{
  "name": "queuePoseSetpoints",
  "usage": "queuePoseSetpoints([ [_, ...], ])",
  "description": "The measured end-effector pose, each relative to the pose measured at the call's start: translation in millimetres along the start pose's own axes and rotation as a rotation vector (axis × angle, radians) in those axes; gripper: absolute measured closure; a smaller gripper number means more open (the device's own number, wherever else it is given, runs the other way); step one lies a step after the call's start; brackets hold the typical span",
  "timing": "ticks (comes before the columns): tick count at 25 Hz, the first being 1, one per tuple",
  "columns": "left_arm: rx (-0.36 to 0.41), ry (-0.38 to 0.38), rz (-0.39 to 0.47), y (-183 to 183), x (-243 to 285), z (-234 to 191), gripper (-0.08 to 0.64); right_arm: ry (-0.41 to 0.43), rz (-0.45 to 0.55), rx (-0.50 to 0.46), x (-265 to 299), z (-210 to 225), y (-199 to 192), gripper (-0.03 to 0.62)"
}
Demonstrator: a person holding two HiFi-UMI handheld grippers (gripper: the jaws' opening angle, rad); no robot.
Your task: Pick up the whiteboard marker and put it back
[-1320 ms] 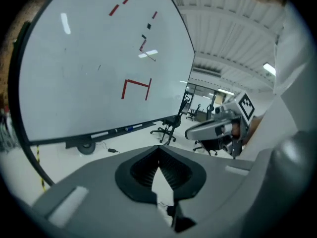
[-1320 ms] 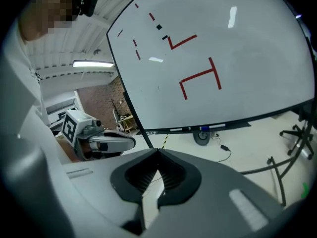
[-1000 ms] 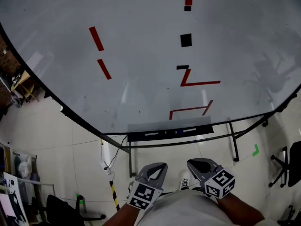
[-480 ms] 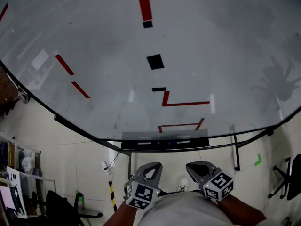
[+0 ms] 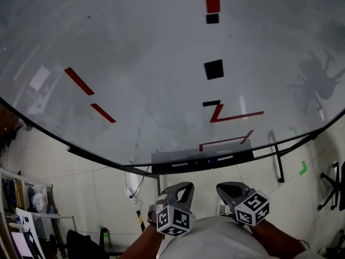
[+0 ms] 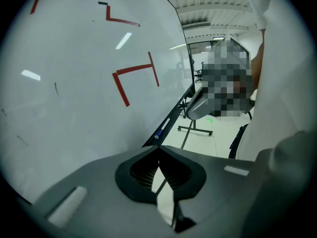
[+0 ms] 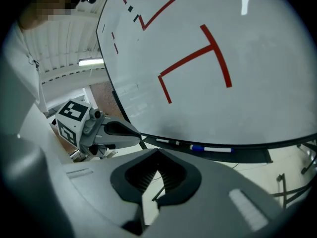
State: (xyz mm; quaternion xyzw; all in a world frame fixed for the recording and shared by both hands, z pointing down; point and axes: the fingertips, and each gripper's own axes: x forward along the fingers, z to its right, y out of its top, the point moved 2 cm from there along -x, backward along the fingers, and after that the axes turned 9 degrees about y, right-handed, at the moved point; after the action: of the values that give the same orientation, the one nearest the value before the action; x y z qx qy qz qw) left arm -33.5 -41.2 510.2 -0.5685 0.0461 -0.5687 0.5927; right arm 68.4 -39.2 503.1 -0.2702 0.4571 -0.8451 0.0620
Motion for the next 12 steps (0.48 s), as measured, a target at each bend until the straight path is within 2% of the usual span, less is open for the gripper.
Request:
queuePoseSetpoints([
  [6, 0.009, 0.017, 0.005, -16.6, 11.8, -31.4, 0.537, -0.064, 0.025, 0.032, 2.9, -6.1, -4.7, 0.591],
  [9, 0.024, 0.013, 0.01, -18.5, 18.3, -37.6, 0.52, -0.076, 0.034, 0.07, 3.2, -7.5, -8.9, 0.591],
  [12, 0.04, 0.008, -0.001, -21.6, 25.3, -39.0, 0.506, -0.087, 0.039, 0.06, 1.3, -7.6, -6.8, 0.591],
])
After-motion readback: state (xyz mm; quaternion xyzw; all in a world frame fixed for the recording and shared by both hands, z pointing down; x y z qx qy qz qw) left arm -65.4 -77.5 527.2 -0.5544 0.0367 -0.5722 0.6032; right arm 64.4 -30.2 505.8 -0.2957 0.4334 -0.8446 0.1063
